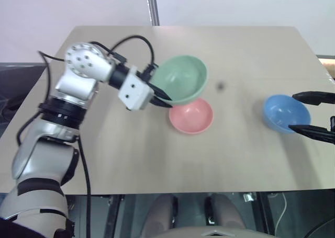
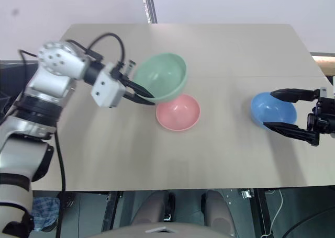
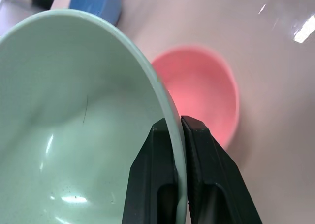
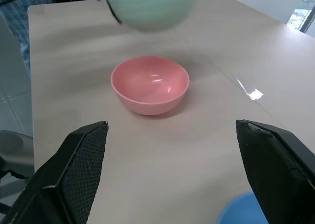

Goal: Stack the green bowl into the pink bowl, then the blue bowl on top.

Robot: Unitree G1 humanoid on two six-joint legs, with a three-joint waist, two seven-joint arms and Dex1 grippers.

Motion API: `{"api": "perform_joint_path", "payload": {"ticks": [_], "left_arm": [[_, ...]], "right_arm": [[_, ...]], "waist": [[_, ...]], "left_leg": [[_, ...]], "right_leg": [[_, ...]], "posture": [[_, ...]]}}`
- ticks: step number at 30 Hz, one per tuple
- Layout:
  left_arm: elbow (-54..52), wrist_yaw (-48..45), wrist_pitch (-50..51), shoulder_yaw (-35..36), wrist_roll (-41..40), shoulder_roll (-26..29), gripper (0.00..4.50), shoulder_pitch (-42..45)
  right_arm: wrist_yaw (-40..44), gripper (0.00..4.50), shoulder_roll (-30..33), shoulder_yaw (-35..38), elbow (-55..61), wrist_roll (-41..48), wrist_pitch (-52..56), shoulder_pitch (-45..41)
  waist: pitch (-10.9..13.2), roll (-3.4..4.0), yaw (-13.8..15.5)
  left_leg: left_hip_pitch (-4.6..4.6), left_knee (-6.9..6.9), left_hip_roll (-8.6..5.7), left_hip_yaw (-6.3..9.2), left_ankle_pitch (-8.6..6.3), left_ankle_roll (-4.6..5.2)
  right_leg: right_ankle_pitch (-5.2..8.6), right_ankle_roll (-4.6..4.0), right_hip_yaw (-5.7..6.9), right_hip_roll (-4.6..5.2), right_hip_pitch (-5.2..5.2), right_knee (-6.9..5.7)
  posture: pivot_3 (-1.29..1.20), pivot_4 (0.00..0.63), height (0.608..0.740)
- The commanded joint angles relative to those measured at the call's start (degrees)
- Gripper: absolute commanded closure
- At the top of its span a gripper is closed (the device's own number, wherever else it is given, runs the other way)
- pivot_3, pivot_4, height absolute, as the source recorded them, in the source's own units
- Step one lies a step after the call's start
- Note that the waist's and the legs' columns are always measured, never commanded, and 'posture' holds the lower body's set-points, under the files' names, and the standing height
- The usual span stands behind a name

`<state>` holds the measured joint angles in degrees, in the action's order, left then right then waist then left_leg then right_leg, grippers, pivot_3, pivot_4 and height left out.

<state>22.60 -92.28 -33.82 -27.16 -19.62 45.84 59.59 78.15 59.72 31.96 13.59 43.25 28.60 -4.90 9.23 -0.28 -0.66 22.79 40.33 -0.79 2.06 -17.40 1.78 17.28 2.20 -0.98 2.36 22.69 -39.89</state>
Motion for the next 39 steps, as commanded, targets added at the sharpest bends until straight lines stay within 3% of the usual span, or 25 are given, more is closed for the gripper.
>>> {"api": "perform_joint_path", "payload": {"ticks": [1,7,10,16,26,34,37,39], "left_arm": [[0.89,-0.22,-2.98,-3.58,-2.26,2.52,4.44,3.31],[3.37,-0.22,-4.57,-8.26,-4.43,4.29,4.44,3.85],[1.37,-0.22,-3.38,-9.26,-5.79,6.89,3.43,3.03],[1.75,-0.22,-3.19,-8.45,-7.03,6.49,1.42,1.98],[6.67,-0.22,0.60,0.02,-6.05,4.32,1.42,2.01],[5.67,-0.22,2.29,2.36,-5.42,6.52,1.42,0.25],[2.96,-0.22,7.37,4.56,-8.09,7.83,1.42,-1.38],[-3.18,-0.10,20.43,9.06,-15.32,9.84,1.42,-3.82]], "right_arm": [[-0.05,0.00,0.69,1.80,1.08,1.04,-0.49,-0.45],[-0.79,0.00,0.26,3.37,2.26,0.97,-0.36,1.45],[-1.21,0.00,0.24,3.63,2.39,1.01,-0.50,1.73],[-1.64,0.00,0.24,3.53,2.59,0.99,-0.54,1.82],[-1.78,0.00,0.75,2.62,1.71,0.77,-0.67,0.80],[-1.70,0.00,0.75,1.60,1.14,0.63,-0.77,-0.29],[-1.66,0.00,0.70,1.48,1.15,0.64,-0.75,-0.37],[-1.64,0.00,0.66,1.50,1.31,0.68,-0.69,-0.20]], "waist": [[0.04,-0.05,-0.24],[0.05,-0.05,-0.06],[0.06,-0.06,-0.08],[0.05,-0.06,-0.01],[0.05,-0.06,-0.04],[0.06,-0.06,-0.11],[0.06,-0.06,-0.14],[0.06,-0.06,-0.12]], "left_leg": [[0.00,0.00,0.01,0.00,0.00,0.00],[-0.02,-0.01,0.04,-0.01,0.01,-0.01],[0.00,0.02,0.04,-0.01,0.01,-0.01],[-0.01,0.02,0.04,0.00,0.01,-0.02],[-0.01,0.03,0.04,0.00,0.01,-0.02],[-0.01,0.03,0.04,-0.01,0.02,-0.03],[-0.01,0.03,0.05,-0.01,0.02,-0.03],[0.00,0.03,0.06,0.00,0.01,-0.03]], "right_leg": [[0.00,0.00,-0.01,-0.02,0.01,0.01],[0.00,0.00,-0.04,-0.07,0.01,0.01],[0.00,0.00,-0.05,-0.06,0.01,0.01],[0.00,0.01,-0.02,-0.06,0.00,0.01],[0.00,0.01,0.03,-0.07,0.00,0.01],[0.00,0.01,0.01,-0.09,0.01,0.01],[0.00,0.01,0.00,-0.09,0.01,0.01],[0.00,0.01,0.00,-0.08,0.01,0.02]], "posture": [[0.00,0.150,0.740],[0.00,0.150,0.740],[0.00,0.150,0.740],[0.00,0.150,0.740],[0.00,0.150,0.740],[0.00,0.150,0.740],[0.00,0.150,0.740],[0.00,0.150,0.740]]}}
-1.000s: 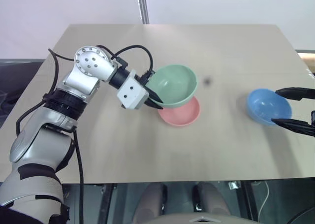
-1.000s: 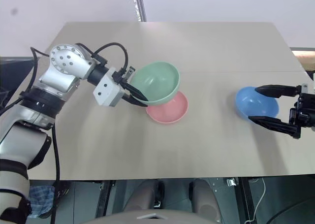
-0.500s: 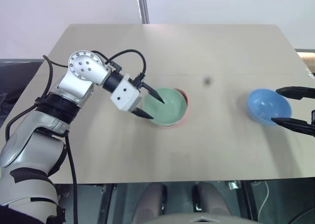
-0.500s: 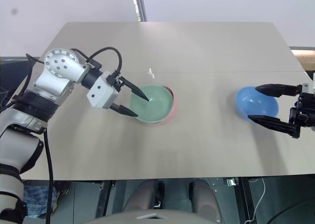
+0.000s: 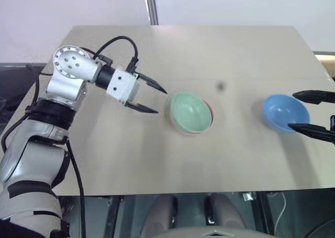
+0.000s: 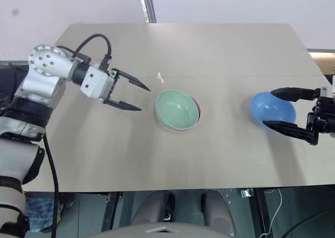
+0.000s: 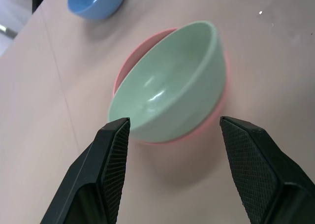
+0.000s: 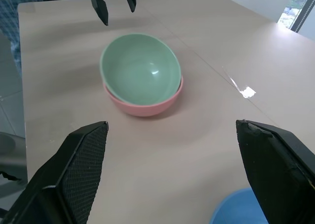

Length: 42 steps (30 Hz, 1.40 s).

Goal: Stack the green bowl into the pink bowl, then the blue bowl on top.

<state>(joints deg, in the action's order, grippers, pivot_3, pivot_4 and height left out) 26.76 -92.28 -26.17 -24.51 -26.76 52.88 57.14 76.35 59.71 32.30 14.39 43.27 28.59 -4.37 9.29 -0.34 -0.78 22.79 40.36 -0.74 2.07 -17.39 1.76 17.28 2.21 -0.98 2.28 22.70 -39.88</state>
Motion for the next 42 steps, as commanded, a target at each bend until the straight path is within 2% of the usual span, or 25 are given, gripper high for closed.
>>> {"api": "perform_joint_path", "payload": {"ticks": [1,6,13,18,20,24,29,42], "left_arm": [[-10.51,0.65,20.25,8.91,-12.18,4.17,1.42,-2.61],[-18.65,10.49,46.27,23.78,-26.72,8.22,1.42,-10.30],[-20.04,11.29,56.97,39.98,-29.28,10.90,1.42,-30.34],[-23.53,9.82,57.47,48.34,-27.24,9.95,1.42,-42.30],[-24.28,9.26,56.72,49.33,-25.29,9.81,1.42,-45.31],[-22.67,3.88,45.67,46.94,-13.12,11.94,1.42,-54.05],[-19.82,3.28,41.31,46.07,-8.46,11.83,1.42,-52.19],[-16.91,-0.09,39.01,45.23,-7.88,10.14,1.42,-47.08]], "right_arm": [[0.16,0.00,0.64,1.32,0.71,0.70,-0.58,-0.46],[0.14,0.00,0.58,2.92,1.51,0.82,-0.06,1.51],[0.66,0.00,1.41,3.88,0.35,-0.46,-0.43,3.67],[1.25,0.00,2.20,2.27,-2.03,-3.39,-2.07,3.99],[1.37,0.00,2.45,1.35,-2.90,-4.77,-2.87,3.88],[1.59,0.00,3.21,-0.97,-5.11,-7.92,-5.05,3.39],[1.89,0.00,3.28,-1.62,-6.20,-8.64,-5.78,2.39],[0.17,0.00,4.90,-4.07,-4.62,-13.14,-5.50,3.15]], "waist": [[0.01,0.00,-0.05],[0.02,-0.02,-0.09],[0.02,0.01,-0.06],[0.02,0.00,0.20],[0.02,0.00,0.31],[0.03,0.03,0.08],[0.04,0.05,0.37],[0.04,0.06,0.07]], "left_leg": [[0.00,0.01,0.01,0.01,0.00,0.00],[0.03,0.00,0.05,0.10,0.00,0.00],[-0.13,-0.03,0.04,0.02,-0.02,0.04],[-0.06,-0.04,0.03,0.07,-0.05,0.09],[-0.06,-0.05,0.01,0.06,-0.05,0.09],[-0.09,-0.11,0.01,0.04,-0.05,0.08],[-0.10,-0.16,0.01,0.07,-0.14,0.23],[-0.08,-0.16,0.01,0.05,-0.15,0.24]], "right_leg": [[0.00,0.00,-0.01,0.02,0.00,-0.01],[0.01,0.01,-0.07,0.28,0.00,0.01],[0.01,0.01,-0.09,0.28,-0.04,-0.07],[0.01,0.00,-0.09,0.38,-0.04,0.02],[0.01,0.00,-0.09,0.42,-0.05,0.03],[0.01,0.00,-0.13,0.43,-0.04,0.02],[0.01,-0.01,-0.07,0.47,-0.03,0.01],[0.01,-0.01,-0.09,0.45,-0.02,0.03]], "posture": [[0.00,0.150,0.740],[0.00,0.150,0.740],[0.00,0.150,0.740],[0.00,0.150,0.740],[0.00,0.150,0.740],[0.00,0.150,0.740],[0.00,0.150,0.740],[0.00,0.150,0.740]]}}
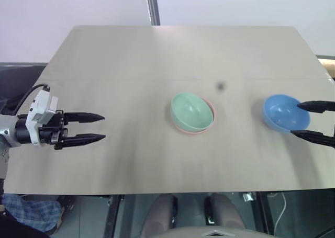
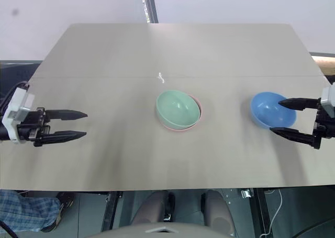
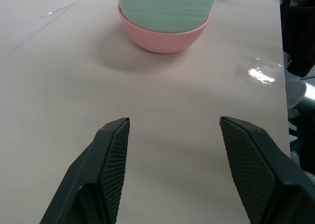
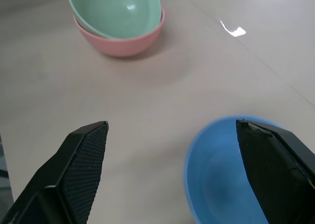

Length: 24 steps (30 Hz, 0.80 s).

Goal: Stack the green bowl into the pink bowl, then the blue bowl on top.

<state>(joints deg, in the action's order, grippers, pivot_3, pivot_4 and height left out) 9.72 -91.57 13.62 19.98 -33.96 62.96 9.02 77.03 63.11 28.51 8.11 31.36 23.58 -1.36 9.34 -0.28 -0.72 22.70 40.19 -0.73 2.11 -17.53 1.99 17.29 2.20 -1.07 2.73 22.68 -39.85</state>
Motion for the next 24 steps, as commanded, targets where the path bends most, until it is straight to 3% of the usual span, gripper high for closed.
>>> {"api": "perform_joint_path", "payload": {"ticks": [1,14,24], "left_arm": [[0.00,-0.88,-0.54,0.80,-1.22,-0.12,1.42,1.33],[-2.74,-0.62,4.19,3.78,-7.91,0.79,1.42,5.45],[2.02,-0.93,-0.25,0.46,-8.73,9.10,1.42,7.90]], "right_arm": [[-0.75,0.00,1.80,-0.90,1.69,-2.17,-0.92,0.26],[-2.72,0.00,2.66,-6.63,-1.34,-7.89,-3.23,-2.38],[-2.41,0.00,2.49,-10.44,-3.67,-9.80,-5.12,-5.18]], "waist": [[0.00,0.00,0.01],[0.01,0.00,0.00],[0.09,0.07,-0.10]], "left_leg": [[0.00,0.00,0.00,0.00,0.00,0.00],[0.01,0.01,0.00,0.00,0.00,0.00],[0.00,0.00,0.01,-0.01,0.00,0.00]], "right_leg": [[0.00,0.00,0.00,0.00,0.00,0.00],[0.00,0.00,0.01,0.00,0.01,0.00],[0.00,0.00,0.00,-0.04,0.02,0.00]], "posture": [[0.00,0.150,0.740],[0.00,0.150,0.740],[0.00,0.150,0.740]]}}
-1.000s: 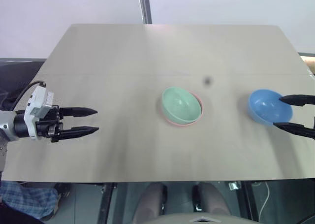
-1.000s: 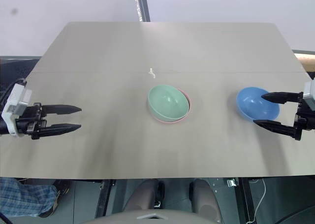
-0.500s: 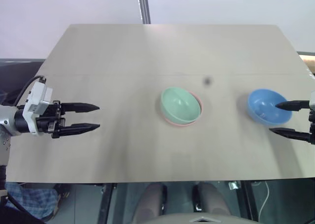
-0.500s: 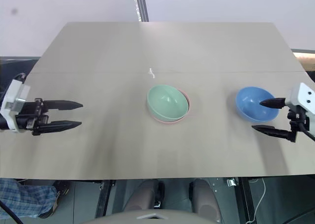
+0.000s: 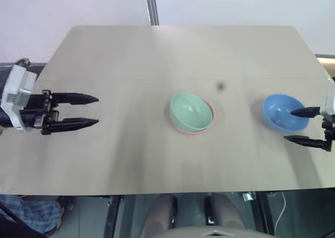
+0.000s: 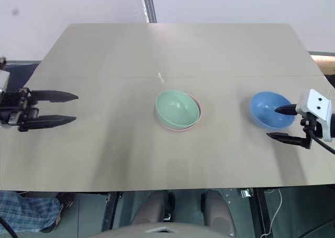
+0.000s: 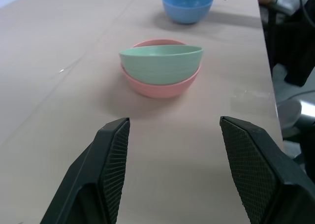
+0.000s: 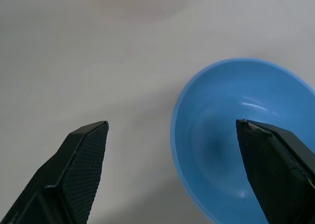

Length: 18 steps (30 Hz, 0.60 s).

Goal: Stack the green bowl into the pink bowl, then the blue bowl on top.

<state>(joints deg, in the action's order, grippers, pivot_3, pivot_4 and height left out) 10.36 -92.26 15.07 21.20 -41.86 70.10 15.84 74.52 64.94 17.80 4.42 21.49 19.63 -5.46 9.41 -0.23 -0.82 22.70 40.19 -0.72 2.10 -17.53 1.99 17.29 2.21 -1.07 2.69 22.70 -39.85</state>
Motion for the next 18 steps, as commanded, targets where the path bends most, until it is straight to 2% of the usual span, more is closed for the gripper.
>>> {"api": "perform_joint_path", "payload": {"ticks": [1,7,8,11,12,13,15,17,18], "left_arm": [[1.77,-0.24,-1.98,-1.24,-1.08,2.38,1.42,1.34],[2.06,-0.24,-2.61,-3.07,-2.17,2.84,1.42,2.06],[2.05,-0.24,-2.69,-3.25,-2.20,2.74,1.39,2.07],[1.84,-0.24,-2.53,-3.59,-2.16,2.22,1.39,2.26],[1.71,-0.24,-2.46,-3.63,-2.10,2.07,1.39,2.30],[1.69,-0.24,-2.48,-3.69,-2.09,1.99,1.39,2.31],[1.77,-0.24,-2.52,-3.80,-2.10,1.90,1.39,2.42],[1.83,-0.24,-2.55,-3.89,-2.15,1.88,1.39,2.49],[1.87,-0.24,-2.58,-3.95,-2.13,1.88,1.39,2.51]], "right_arm": [[0.09,0.00,0.63,0.03,-0.08,-0.07,-1.24,-1.20],[-2.30,0.00,0.70,-1.96,-0.43,-2.38,-0.46,-2.01],[-3.25,0.25,0.89,-2.44,-0.57,-3.19,0.11,-2.11],[-5.09,1.34,1.21,-3.68,-0.79,-5.47,0.14,-2.38],[-5.10,1.97,1.31,-4.00,-0.61,-5.85,-0.12,-2.24],[-5.30,2.33,1.37,-4.44,-0.34,-6.44,-0.40,-2.11],[-5.47,3.42,1.59,-5.27,0.11,-7.53,-1.05,-1.80],[-5.05,4.32,1.63,-5.74,0.63,-7.79,-1.33,-1.51],[-4.78,4.42,1.37,-5.58,1.11,-7.22,-0.94,-1.48]], "waist": [[0.01,0.04,0.00],[0.03,0.06,0.02],[0.04,0.06,0.01],[0.04,0.07,0.00],[0.05,0.08,0.01],[0.05,0.08,0.00],[0.05,0.08,0.00],[0.05,0.08,0.00],[0.05,0.08,0.00]], "left_leg": [[0.00,0.00,0.00,0.00,0.00,0.00],[0.02,0.00,-0.01,-0.02,0.00,0.00],[0.02,0.00,-0.01,-0.02,0.00,0.00],[0.02,0.00,-0.01,-0.03,0.00,0.00],[0.02,0.00,-0.01,-0.05,0.00,0.00],[0.02,0.00,-0.01,-0.06,0.00,0.00],[0.03,0.00,-0.01,-0.06,0.00,0.00],[0.03,0.00,-0.01,-0.08,0.00,0.00],[0.02,0.00,-0.01,-0.09,0.00,0.00]], "right_leg": [[0.00,0.00,0.00,0.00,0.00,0.00],[0.00,0.00,-0.01,0.00,0.00,0.01],[0.00,0.00,-0.01,0.00,0.00,0.01],[0.00,0.00,-0.01,-0.02,0.02,0.01],[0.00,0.00,-0.02,-0.03,0.04,-0.01],[0.00,0.00,-0.02,-0.04,0.04,-0.01],[0.00,0.00,-0.01,-0.04,0.04,0.00],[0.00,0.00,-0.01,-0.04,0.04,-0.01],[0.00,0.00,0.00,-0.04,0.04,-0.01]], "posture": [[0.00,0.150,0.740],[0.00,0.150,0.740],[0.00,0.150,0.740],[0.00,0.150,0.740],[0.00,0.150,0.740],[0.00,0.150,0.740],[0.00,0.150,0.740],[0.00,0.150,0.740],[0.00,0.150,0.740]]}}
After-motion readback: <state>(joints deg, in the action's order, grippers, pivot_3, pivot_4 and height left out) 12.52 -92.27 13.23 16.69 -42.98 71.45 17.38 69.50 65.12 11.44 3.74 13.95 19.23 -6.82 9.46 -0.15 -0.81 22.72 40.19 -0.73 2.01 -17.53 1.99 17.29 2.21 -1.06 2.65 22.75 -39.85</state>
